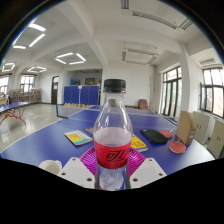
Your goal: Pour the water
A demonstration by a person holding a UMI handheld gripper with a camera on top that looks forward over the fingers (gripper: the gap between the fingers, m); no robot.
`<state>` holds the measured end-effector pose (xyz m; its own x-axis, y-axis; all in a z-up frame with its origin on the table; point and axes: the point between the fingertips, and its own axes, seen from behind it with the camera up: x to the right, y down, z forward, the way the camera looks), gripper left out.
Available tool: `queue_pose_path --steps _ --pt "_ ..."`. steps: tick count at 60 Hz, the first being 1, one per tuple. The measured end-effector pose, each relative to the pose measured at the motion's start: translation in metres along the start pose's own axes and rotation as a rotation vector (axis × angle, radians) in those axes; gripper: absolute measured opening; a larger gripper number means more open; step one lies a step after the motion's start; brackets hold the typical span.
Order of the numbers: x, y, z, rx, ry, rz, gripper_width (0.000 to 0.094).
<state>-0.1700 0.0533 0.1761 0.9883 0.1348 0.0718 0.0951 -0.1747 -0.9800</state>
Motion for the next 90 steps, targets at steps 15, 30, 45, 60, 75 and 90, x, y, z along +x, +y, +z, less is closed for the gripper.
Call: queue_pose_path --steps 15,30,45,60,75,90 --pt "0.003 0.086 0.002 -0.095 -0.061 0.035 0.0347" --pt "0.010 0.087 0.006 -0.089 -0.035 0.031 0.0556" --pt "0.019 0.067 -0.057 -0.181 0.043 -0.003 0.0849" --pt "-0.008 0.034 -0.220 -0.224 0.097 0.013 0.0854" --pt "-0.053 0.041 -0.382 -0.259 0.130 0.003 0.0850" --pt "-0.075 0.045 -0.462 -0.269 0.155 0.029 0.0856"
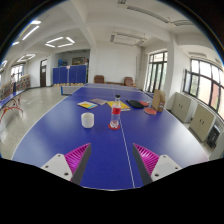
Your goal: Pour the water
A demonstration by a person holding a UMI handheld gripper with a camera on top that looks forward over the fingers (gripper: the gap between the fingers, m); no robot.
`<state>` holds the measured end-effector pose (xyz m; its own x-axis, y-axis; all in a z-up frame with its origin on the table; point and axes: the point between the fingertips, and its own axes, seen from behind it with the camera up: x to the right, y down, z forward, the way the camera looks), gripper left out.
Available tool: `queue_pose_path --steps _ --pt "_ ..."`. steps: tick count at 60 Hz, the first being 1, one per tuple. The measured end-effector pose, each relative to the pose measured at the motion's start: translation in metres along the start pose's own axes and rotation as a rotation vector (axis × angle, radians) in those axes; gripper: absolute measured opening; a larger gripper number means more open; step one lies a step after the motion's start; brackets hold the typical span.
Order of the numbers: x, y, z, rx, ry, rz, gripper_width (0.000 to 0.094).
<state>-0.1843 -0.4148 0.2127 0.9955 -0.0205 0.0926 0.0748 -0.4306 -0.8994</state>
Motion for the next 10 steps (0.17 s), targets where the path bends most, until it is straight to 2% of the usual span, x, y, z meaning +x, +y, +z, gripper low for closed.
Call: queue_pose_path --steps 10 --pt "0.001 -0.017 -0.013 0.047 0.024 -0.037 0.0851"
